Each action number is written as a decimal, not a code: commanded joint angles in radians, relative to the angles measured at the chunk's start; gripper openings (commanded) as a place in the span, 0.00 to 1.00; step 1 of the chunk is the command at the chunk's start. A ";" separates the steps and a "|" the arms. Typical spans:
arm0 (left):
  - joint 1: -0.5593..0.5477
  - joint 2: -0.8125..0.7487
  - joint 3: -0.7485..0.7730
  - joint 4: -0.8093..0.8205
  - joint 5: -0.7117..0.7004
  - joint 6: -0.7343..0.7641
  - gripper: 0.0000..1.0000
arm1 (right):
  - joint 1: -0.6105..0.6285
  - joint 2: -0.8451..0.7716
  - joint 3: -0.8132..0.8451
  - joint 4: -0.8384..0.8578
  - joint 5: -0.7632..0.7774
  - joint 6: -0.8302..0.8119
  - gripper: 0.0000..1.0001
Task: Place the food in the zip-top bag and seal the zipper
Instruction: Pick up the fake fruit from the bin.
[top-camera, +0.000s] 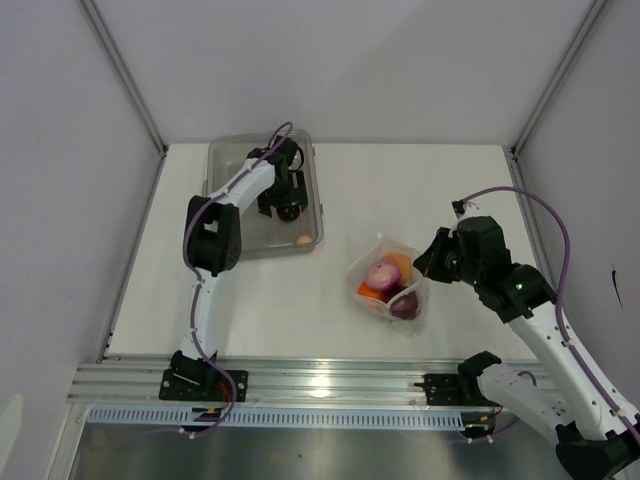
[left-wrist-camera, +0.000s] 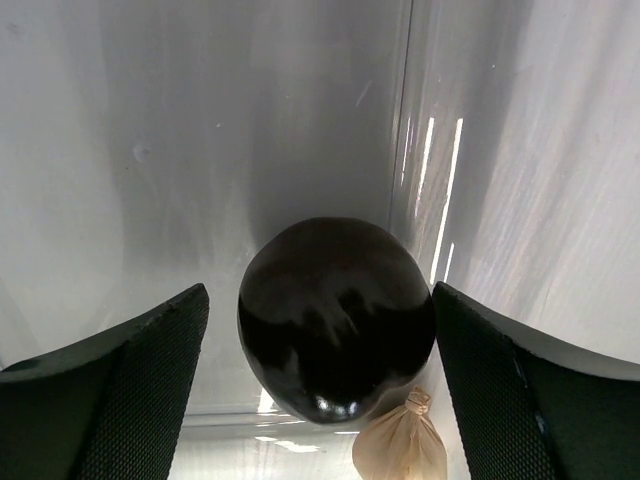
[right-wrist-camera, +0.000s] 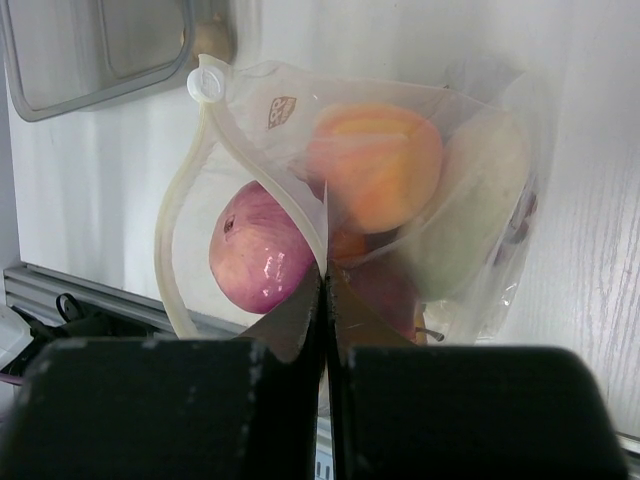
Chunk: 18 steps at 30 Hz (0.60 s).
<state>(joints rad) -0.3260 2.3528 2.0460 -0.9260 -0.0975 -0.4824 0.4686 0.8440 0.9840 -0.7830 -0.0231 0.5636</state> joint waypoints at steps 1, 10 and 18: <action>0.007 0.008 0.040 0.004 0.019 -0.022 0.91 | -0.007 -0.006 0.001 0.021 0.018 -0.004 0.00; 0.025 -0.046 -0.056 0.078 0.090 -0.033 0.62 | -0.007 -0.003 0.002 0.022 0.017 -0.004 0.00; 0.031 -0.228 -0.220 0.174 0.058 -0.041 0.11 | -0.007 -0.003 0.008 0.022 0.015 -0.001 0.00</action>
<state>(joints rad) -0.3012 2.2543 1.8698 -0.8013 -0.0265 -0.5076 0.4671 0.8440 0.9817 -0.7811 -0.0231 0.5640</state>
